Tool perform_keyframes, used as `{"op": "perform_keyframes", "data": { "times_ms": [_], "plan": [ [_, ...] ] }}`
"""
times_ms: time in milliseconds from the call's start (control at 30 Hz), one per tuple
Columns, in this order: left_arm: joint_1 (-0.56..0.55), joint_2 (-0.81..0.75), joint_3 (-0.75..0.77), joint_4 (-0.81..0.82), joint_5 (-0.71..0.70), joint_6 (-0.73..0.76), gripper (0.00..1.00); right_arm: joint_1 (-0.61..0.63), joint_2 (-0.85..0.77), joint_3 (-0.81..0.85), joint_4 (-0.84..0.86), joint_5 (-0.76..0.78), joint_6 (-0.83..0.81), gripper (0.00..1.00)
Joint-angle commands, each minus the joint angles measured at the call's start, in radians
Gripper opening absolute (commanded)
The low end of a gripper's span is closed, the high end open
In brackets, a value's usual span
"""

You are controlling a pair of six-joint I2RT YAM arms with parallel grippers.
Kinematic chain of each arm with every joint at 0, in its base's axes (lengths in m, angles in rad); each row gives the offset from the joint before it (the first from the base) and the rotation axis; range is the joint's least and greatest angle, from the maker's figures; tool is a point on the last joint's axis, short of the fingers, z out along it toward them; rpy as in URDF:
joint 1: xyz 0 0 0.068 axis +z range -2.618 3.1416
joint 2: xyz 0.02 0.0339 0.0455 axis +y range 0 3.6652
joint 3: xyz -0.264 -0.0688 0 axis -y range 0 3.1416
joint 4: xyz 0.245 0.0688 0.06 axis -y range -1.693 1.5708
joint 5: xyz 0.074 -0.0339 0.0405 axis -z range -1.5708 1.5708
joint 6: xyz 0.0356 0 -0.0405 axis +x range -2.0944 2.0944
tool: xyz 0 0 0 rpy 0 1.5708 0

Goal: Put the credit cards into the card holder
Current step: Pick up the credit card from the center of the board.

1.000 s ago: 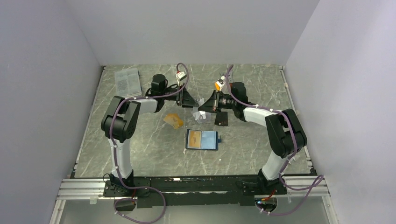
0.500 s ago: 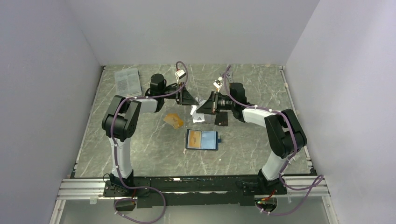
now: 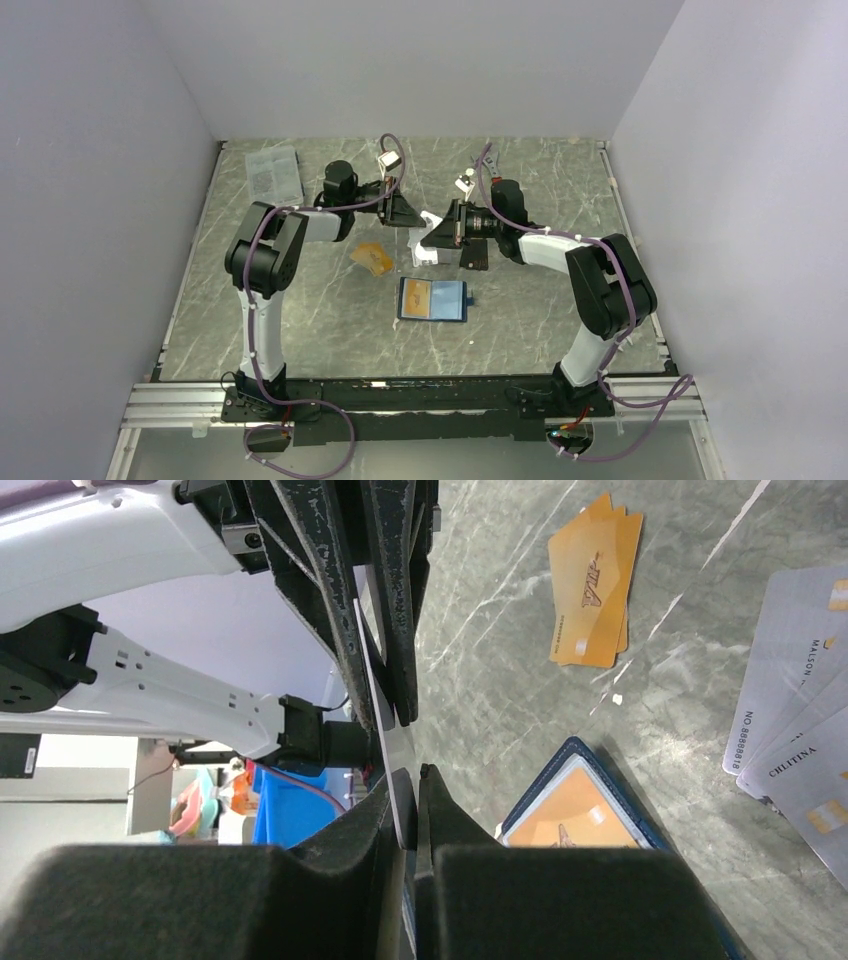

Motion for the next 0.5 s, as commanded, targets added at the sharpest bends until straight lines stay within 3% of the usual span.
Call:
{"op": "perform_keyframes", "data": {
  "times_ms": [0,167,300,467],
  "plan": [
    [0.014,-0.016,0.063,0.098,0.019,-0.029,0.11,0.003,0.004,0.011,-0.060,0.001,-0.046,0.08],
    [0.018,-0.002,0.074,0.111,0.018,-0.057,0.01,0.026,0.009,0.040,-0.106,-0.009,-0.082,0.09],
    [0.029,0.039,0.109,0.211,0.020,-0.160,0.00,0.033,0.010,0.038,-0.112,-0.010,-0.085,0.09],
    [0.032,0.057,0.126,0.208,0.008,-0.164,0.00,0.033,0.006,0.026,-0.101,-0.013,-0.076,0.09]
  ]
}}
